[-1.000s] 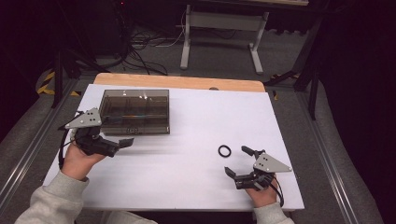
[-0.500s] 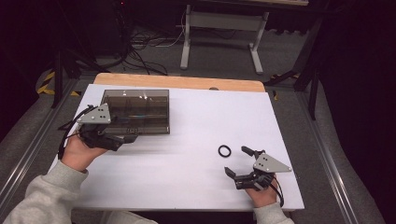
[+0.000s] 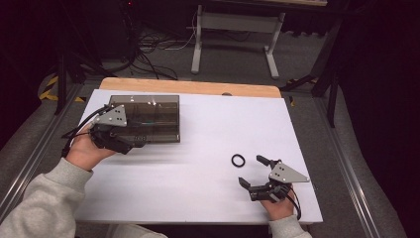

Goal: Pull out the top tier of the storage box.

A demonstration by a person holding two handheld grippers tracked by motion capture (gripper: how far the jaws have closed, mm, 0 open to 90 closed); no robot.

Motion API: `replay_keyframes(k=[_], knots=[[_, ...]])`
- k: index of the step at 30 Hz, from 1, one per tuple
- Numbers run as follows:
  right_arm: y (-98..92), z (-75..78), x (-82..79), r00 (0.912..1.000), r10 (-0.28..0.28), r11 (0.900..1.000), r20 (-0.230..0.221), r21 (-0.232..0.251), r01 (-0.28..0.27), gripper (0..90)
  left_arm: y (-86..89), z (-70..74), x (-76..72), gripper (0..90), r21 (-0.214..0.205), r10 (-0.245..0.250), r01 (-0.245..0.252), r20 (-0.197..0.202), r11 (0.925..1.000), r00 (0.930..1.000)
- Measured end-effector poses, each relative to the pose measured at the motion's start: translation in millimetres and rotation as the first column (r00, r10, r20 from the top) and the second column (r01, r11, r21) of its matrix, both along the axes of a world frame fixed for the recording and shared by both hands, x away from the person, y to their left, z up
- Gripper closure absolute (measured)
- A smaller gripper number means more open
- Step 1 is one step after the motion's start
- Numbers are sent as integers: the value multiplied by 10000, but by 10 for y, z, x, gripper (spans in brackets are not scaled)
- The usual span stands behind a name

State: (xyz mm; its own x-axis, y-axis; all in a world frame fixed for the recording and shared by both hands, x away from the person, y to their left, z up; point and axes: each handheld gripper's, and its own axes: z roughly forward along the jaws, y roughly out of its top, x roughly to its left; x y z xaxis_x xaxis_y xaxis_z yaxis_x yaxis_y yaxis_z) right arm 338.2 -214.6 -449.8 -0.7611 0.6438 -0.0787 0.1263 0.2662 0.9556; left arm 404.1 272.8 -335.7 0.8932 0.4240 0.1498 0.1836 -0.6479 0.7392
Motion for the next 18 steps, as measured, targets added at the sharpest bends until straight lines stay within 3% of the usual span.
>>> replay_keyframes(k=[5,8,14,18], knots=[[1,0,0,10000,2,10000,5,-4,-2,29,-36,15,74,349,683,80,-86,90,9976,9999],[2,0,0,10000,15,10000,6,2,-15,29,-54,10,93,359,875,83,-87,59,9961,9999],[5,-1,0,10000,59,10000,8,6,-59,29,-140,-6,170,369,1597,-51,61,-68,9871,10000],[6,-1,0,10000,72,10000,10,0,-72,29,-173,-31,215,371,1725,-77,119,-252,9849,9997]])
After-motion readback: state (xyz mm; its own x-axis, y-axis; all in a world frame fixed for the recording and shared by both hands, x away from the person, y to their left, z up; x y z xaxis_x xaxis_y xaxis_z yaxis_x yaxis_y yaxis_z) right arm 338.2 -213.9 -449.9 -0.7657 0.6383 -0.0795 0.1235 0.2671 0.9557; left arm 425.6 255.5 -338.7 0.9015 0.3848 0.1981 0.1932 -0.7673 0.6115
